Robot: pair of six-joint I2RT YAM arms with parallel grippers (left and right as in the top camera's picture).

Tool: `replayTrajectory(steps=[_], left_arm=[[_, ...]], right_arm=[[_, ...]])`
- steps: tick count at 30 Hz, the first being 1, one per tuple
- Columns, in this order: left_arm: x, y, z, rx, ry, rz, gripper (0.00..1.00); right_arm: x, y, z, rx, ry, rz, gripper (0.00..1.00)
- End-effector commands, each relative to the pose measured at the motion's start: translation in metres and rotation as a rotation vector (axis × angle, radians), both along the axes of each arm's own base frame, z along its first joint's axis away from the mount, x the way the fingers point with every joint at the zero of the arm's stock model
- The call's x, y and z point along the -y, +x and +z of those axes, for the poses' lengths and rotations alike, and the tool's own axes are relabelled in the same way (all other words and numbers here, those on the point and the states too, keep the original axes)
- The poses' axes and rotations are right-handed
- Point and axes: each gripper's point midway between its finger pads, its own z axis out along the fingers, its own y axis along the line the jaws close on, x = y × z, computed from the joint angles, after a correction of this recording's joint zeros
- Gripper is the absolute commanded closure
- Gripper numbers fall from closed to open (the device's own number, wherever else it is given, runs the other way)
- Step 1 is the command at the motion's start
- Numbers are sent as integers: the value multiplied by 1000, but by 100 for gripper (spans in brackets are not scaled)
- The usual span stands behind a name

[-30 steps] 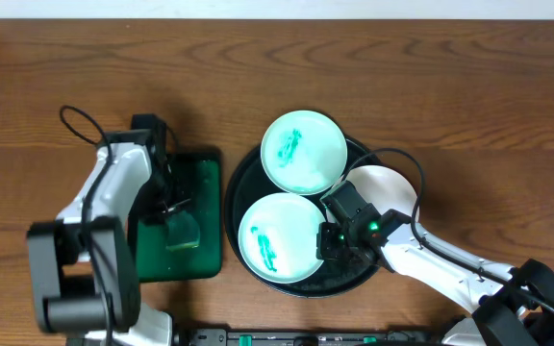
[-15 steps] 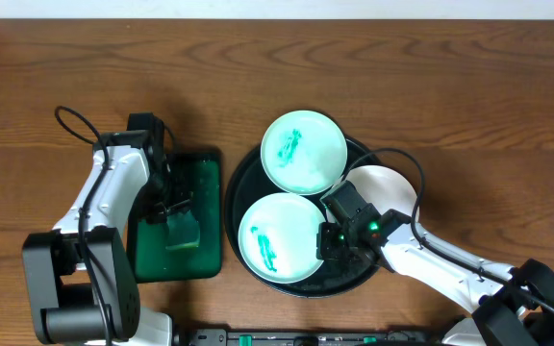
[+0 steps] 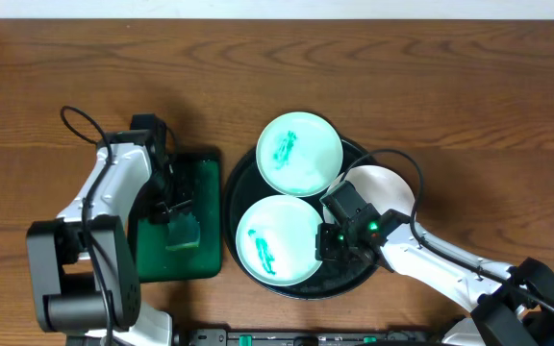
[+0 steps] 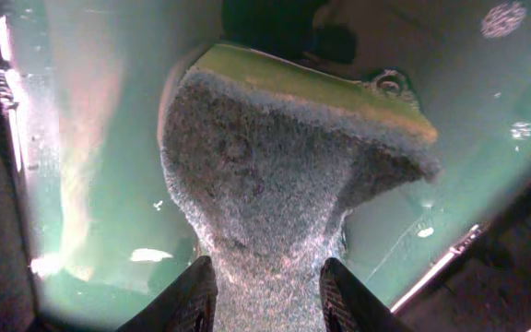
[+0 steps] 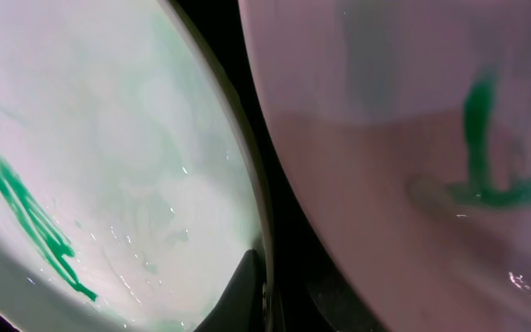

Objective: Clean dirty plates on tray and stack at the side

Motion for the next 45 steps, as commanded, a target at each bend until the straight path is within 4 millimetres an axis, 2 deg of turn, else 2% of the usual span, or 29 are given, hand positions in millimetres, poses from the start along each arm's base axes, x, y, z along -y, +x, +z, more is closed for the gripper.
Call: replayTrajectory(steps=[1, 14, 17, 26, 33, 37, 45], left_arm=[[1, -7, -9, -36, -4, -18, 62], [1, -7, -18, -54, -5, -18, 62], [1, -6, -20, -54, -5, -18, 66], [0, -2, -21, -39, -3, -18, 92], [1, 1, -21, -24, -3, -18, 93], [3, 8, -11, 28, 1, -30, 92], [29, 26, 53, 270, 13, -131, 93]], right_arm=[[0, -24, -13, -62, -9, 77, 99], [-1, -23, -12, -60, -8, 77, 99], [-1, -23, -12, -60, -8, 77, 99], [-1, -23, -12, -59, -7, 77, 99], [-1, -23, -12, -59, -8, 77, 99], [-1, -23, -12, -59, -7, 77, 99], [-1, -24, -12, -63, -3, 78, 99]])
